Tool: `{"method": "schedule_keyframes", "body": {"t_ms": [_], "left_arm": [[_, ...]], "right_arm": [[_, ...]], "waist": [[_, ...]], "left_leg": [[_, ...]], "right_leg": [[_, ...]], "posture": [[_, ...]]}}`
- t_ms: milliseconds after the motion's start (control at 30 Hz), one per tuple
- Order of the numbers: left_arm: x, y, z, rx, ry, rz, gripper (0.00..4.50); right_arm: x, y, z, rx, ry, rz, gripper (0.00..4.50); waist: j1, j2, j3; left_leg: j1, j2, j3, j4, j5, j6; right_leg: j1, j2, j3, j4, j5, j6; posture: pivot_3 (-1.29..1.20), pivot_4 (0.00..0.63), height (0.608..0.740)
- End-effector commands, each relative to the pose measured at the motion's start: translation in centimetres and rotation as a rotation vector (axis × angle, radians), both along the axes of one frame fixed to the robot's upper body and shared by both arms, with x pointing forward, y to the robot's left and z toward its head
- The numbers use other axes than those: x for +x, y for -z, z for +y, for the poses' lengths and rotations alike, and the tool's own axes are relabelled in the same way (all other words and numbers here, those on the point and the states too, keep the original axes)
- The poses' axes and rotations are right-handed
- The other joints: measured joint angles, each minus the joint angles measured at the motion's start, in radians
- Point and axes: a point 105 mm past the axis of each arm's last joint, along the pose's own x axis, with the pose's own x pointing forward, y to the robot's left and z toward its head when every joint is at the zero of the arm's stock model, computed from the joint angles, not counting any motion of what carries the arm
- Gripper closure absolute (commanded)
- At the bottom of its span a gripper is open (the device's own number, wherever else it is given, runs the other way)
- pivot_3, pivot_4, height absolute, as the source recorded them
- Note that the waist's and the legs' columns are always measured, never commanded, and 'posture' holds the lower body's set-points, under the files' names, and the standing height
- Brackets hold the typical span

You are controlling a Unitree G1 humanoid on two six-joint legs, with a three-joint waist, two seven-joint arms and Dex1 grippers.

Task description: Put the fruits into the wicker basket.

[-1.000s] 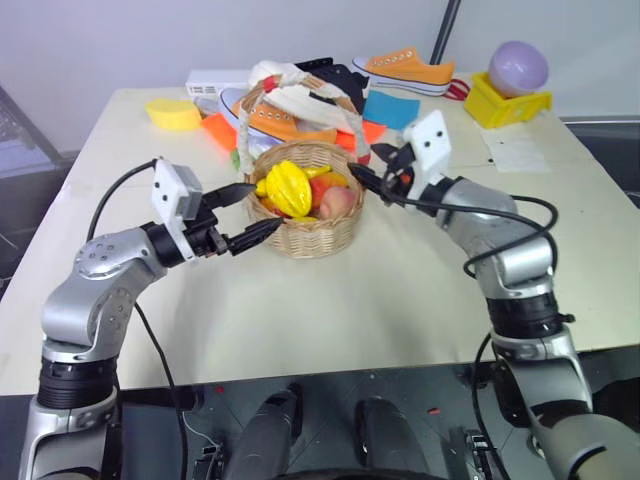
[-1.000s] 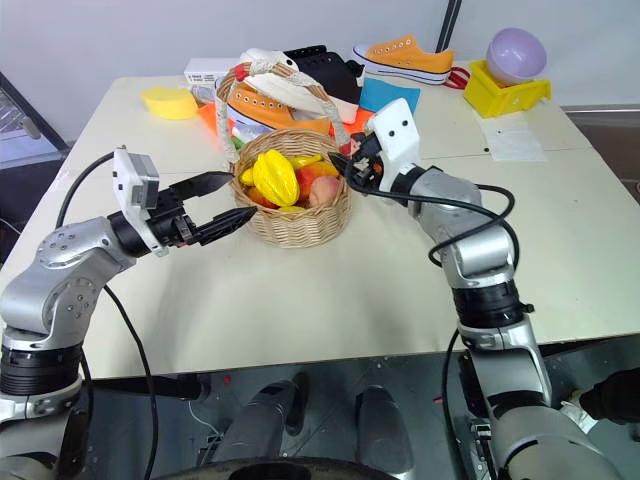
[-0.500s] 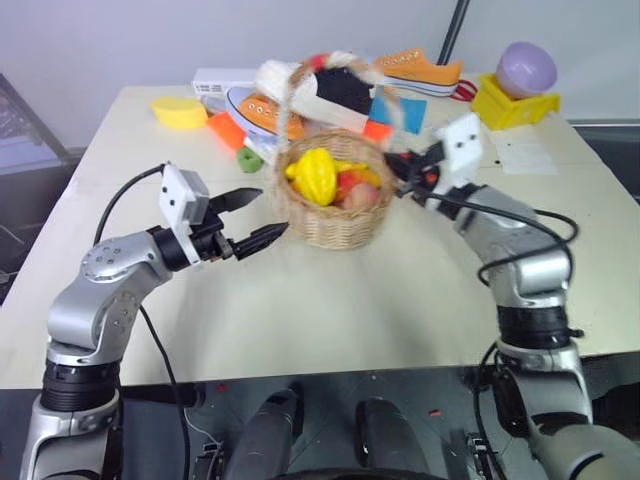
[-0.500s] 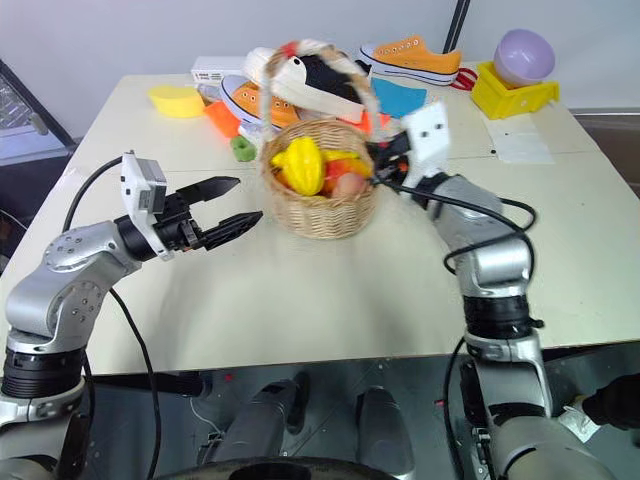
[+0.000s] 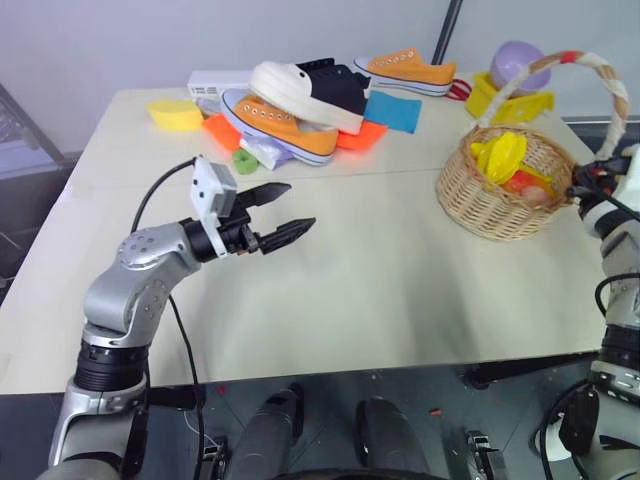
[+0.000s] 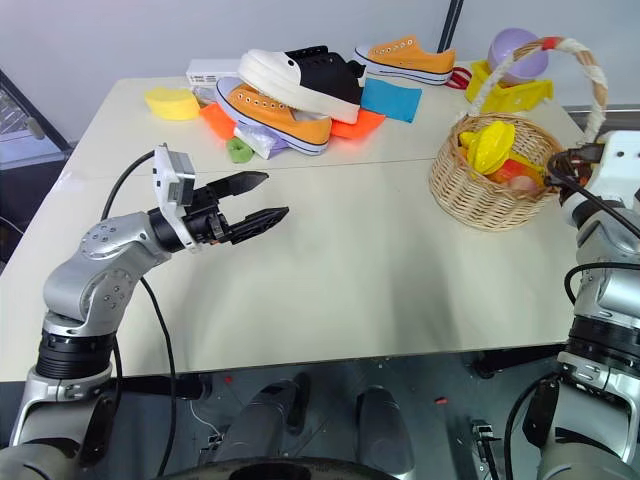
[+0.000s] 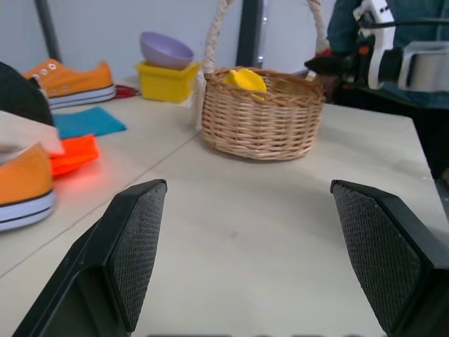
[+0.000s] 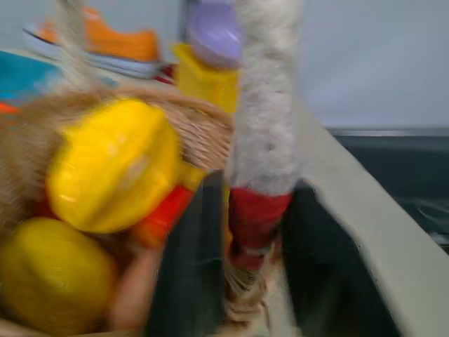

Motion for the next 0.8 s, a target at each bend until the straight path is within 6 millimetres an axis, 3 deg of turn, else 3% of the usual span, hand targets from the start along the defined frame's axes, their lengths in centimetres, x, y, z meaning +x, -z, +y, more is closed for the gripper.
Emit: {"method": "schedule_keyframes", "body": {"t_ms": [33,67,167,300,433,500,567,667,800], "left_arm": [[-0.1,-0.7,0.1,-0.002,-0.014,-0.043,0.47],[0.0,-0.6,0.4,-0.002,-0.028,-0.040,0.47],[0.5,0.3,1.7,0.002,-0.099,-0.011,0.47],[0.9,3.4,4.7,0.058,-0.232,0.064,0.47],[1.1,4.6,6.2,0.073,-0.296,0.088,0.47],[1.0,7.4,9.7,0.123,-0.453,0.129,0.47],[0.5,8.9,12.2,0.126,-0.564,0.146,0.47],[-0.1,9.8,13.4,0.110,-0.627,0.152,0.47],[-1.1,10.5,13.9,0.103,-0.648,0.165,0.47]], "right_arm": [[-1.2,-3.1,0.0,-0.077,0.001,-0.098,1.10],[-1.5,-3.1,0.2,-0.086,-0.019,-0.097,0.64],[-3.1,-2.2,0.9,-0.113,-0.088,-0.070,0.64],[-5.8,0.1,3.1,-0.133,-0.266,-0.009,0.64],[-6.8,0.9,4.5,-0.115,-0.369,0.011,0.64],[-7.2,3.2,9.5,-0.115,-0.596,0.078,0.64],[-7.2,4.5,13.1,-0.076,-0.741,0.093,0.64],[-6.8,5.4,15.8,-0.032,-0.838,0.095,0.64],[-5.6,6.3,17.2,-0.019,-0.877,0.099,0.64]], "waist": [[0.000,0.000,0.000],[0.002,0.000,0.000],[0.006,0.000,0.000],[0.007,0.000,0.000],[0.002,0.001,0.000],[0.001,0.002,-0.002],[-0.007,0.002,-0.003],[0.000,0.003,-0.002],[0.012,0.003,-0.002]], "left_leg": [[0.000,0.000,0.000,0.000,0.000,0.000],[0.000,0.000,0.000,0.000,0.000,0.000],[0.000,0.000,0.000,0.000,0.000,0.000],[0.000,0.000,0.000,0.001,-0.001,0.001],[0.001,0.001,0.000,0.001,-0.001,0.001],[0.001,0.001,0.000,0.001,-0.003,-0.001],[0.005,0.004,0.001,-0.001,-0.004,0.000],[0.006,0.005,0.001,-0.001,-0.006,-0.001],[0.005,0.004,0.001,0.001,-0.007,-0.001]], "right_leg": [[0.000,0.000,0.000,0.000,0.001,0.002],[0.000,0.000,0.000,0.000,0.001,0.002],[0.000,0.001,0.000,0.000,0.001,0.002],[0.002,-0.001,0.000,-0.001,-0.001,-0.001],[0.002,-0.001,0.000,-0.002,-0.001,-0.002],[0.002,-0.001,0.000,-0.002,-0.001,-0.002],[0.005,-0.001,0.001,-0.005,-0.001,-0.002],[0.006,0.000,0.001,-0.004,-0.002,-0.003],[0.006,-0.003,0.000,-0.009,-0.002,-0.003]], "posture": [[0.00,0.150,0.740],[0.00,0.150,0.740],[0.00,0.150,0.740],[0.00,0.150,0.740],[0.00,0.150,0.740],[0.00,0.150,0.740],[0.00,0.150,0.740],[0.00,0.150,0.740],[0.00,0.150,0.740]]}}
